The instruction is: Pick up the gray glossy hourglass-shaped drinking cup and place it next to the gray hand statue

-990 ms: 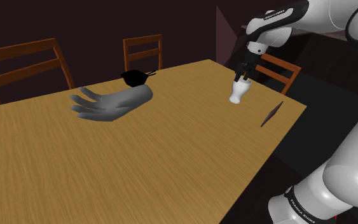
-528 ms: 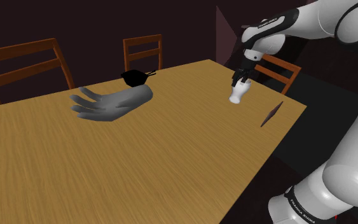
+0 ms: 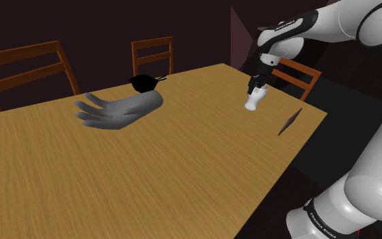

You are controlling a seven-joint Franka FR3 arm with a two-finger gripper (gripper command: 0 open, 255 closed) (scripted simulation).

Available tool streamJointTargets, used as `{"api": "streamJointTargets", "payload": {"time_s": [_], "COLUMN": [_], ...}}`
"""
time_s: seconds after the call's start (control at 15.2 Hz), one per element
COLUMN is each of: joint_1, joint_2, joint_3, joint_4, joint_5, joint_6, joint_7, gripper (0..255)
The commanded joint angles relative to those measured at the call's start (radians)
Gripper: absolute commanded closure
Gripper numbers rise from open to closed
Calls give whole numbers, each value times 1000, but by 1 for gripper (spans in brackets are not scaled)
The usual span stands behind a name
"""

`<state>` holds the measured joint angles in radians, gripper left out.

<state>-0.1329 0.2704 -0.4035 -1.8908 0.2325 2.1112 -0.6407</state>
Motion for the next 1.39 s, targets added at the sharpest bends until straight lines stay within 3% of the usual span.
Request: {"api": "streamJointTargets", "payload": {"time_s": [0.0,0.53,1.32], "joint_1": [0,0,6], "joint_2": [0,0,-60], "joint_3": [0,0,-11], "joint_4": [0,0,88], "joint_5": [0,0,-39], "joint_6": [0,0,-140], "joint_7": [0,0,35], "gripper": [255,255,255]}}
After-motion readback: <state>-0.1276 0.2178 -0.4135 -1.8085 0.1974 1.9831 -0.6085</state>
